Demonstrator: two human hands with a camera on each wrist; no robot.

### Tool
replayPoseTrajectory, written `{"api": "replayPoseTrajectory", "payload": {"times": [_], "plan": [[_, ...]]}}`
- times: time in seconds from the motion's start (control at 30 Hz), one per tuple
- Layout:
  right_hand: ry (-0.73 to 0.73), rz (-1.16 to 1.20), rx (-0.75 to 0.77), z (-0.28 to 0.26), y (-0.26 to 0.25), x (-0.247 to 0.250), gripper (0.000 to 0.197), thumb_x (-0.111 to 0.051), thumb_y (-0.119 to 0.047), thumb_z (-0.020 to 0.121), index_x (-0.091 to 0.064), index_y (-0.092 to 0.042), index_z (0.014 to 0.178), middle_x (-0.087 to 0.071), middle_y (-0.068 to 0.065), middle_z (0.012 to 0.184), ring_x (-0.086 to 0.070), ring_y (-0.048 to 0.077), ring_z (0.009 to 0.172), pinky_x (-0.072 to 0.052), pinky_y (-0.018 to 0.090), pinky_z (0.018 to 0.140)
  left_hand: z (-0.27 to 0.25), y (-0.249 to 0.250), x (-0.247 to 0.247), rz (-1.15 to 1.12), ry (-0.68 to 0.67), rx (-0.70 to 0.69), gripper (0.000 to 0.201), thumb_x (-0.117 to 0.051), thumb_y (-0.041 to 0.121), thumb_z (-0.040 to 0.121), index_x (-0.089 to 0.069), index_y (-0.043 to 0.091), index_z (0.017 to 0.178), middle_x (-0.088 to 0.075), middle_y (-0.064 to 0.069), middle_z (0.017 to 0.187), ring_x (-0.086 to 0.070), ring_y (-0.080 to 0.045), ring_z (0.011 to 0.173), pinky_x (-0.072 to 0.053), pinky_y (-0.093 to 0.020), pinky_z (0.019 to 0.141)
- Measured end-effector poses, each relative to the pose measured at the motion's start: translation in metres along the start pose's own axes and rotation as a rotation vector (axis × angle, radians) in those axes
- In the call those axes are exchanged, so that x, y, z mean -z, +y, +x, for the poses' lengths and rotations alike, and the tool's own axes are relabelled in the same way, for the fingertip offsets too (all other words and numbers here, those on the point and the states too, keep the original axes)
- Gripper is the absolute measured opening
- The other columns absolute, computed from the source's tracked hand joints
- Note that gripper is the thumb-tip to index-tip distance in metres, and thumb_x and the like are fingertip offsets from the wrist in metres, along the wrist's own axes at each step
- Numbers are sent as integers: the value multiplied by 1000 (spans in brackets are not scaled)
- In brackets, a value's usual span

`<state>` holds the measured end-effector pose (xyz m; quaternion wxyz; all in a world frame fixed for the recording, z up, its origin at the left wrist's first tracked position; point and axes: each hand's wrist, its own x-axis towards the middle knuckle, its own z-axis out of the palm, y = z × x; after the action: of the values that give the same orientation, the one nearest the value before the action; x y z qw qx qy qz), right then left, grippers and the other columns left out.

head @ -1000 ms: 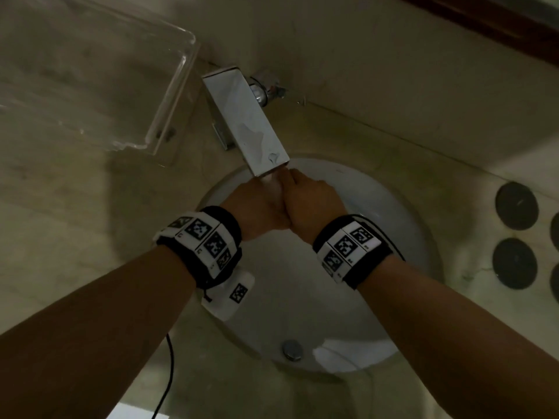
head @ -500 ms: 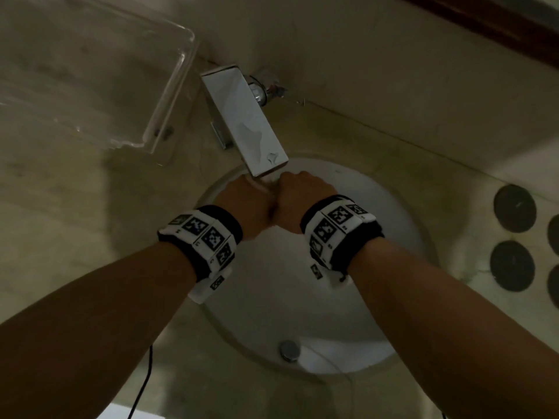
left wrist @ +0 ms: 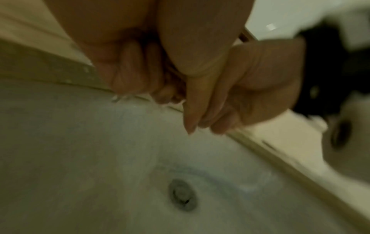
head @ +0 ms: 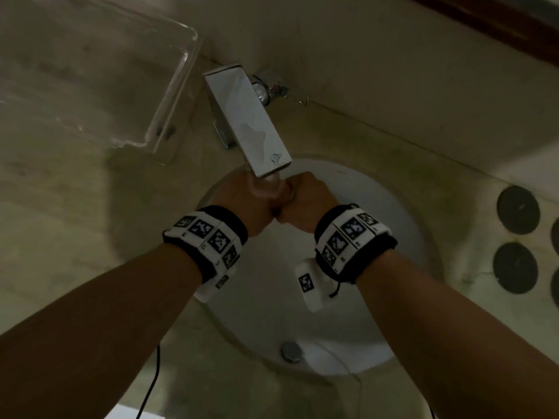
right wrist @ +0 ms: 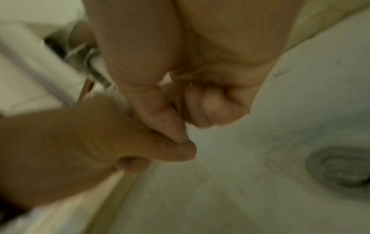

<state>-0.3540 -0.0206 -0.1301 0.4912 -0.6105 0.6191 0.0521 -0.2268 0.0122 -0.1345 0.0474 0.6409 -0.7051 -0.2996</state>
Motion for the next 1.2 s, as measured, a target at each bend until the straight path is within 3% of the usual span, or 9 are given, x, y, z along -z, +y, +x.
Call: {"api": "replayPoseTrajectory", "payload": {"times": [0.1, 0.17, 0.3, 0.47, 0.63, 0.77, 0.9, 1.07, 1.2], "plan": [[15, 217, 126, -7, -1, 2, 39, -72, -4, 65, -61, -12, 101, -67, 7, 98, -64, 25, 90, -54, 35, 73, 1, -3, 2, -8, -65, -120, 26, -65, 24, 83, -57, 21, 108, -68, -19, 99, -65, -37, 93, -53, -42, 82], [3, 421, 115, -9, 0, 3, 45, -73, -8, 67, -56, -12, 109, -65, 3, 98, -64, 21, 89, -57, 37, 69, 1, -8, 1, -54, -86, -40, 50, -69, 31, 84, -56, 11, 128, -63, -14, 121, -59, -31, 112, -46, -34, 94], [111, 554, 109, -15, 5, 3, 71, -80, -34, 60, -51, -21, 123, -63, 9, 106, -65, 24, 96, -59, 48, 77, -6, -11, 7, -653, -74, 85, 70, -79, 34, 77, -47, 20, 138, -57, -1, 131, -54, -15, 119, -43, -34, 105], [234, 631, 101, -16, 16, -1, 41, -78, -10, 73, -53, -18, 105, -60, 6, 106, -66, 27, 90, -60, 46, 74, -14, -13, 3, -941, -18, 173, 82, -78, 56, 60, -54, 20, 130, -67, 4, 119, -64, -15, 109, -53, -38, 90], [178, 780, 97, -21, 13, -4, 17, -71, -10, 83, -62, -3, 94, -63, 17, 106, -70, 33, 83, -58, 51, 79, -15, -17, -1, -894, 34, 176, 42, -79, 28, 76, -63, 17, 114, -71, 6, 92, -69, -7, 83, -59, -32, 77], [178, 625, 149, -21, 14, -5, 32, -79, -34, 73, -66, -12, 93, -69, 7, 98, -73, 25, 80, -61, 44, 72, -15, -16, -1, -890, 15, 161, 29, -82, 19, 75, -65, 17, 99, -71, 1, 79, -67, -6, 65, -53, -17, 61], [181, 550, 212, -19, 20, 2, 4, -67, -17, 87, -66, -15, 84, -68, 6, 80, -68, 23, 66, -57, 37, 60, -19, -16, 2, -856, 28, 176, 18, -78, 15, 78, -61, 24, 79, -68, 12, 59, -62, -2, 55, -50, -13, 55], [174, 676, 116, -21, 17, 17, 27, -48, -1, 94, -57, -8, 70, -59, -10, 45, -57, 4, 46, -45, 22, 51, -21, -15, 3, -1015, 140, 282, 52, -69, 44, 69, -62, 6, 103, -67, -25, 106, -66, -38, 100, -55, -56, 86], [134, 694, 114, -26, 12, 16, 29, -47, -6, 97, -52, -7, 69, -61, -9, 50, -57, -2, 45, -45, 16, 50, -19, -8, 5, -1074, 193, 331, 48, -69, 29, 76, -57, -3, 110, -65, -31, 106, -64, -47, 98, -53, -64, 81]]}}
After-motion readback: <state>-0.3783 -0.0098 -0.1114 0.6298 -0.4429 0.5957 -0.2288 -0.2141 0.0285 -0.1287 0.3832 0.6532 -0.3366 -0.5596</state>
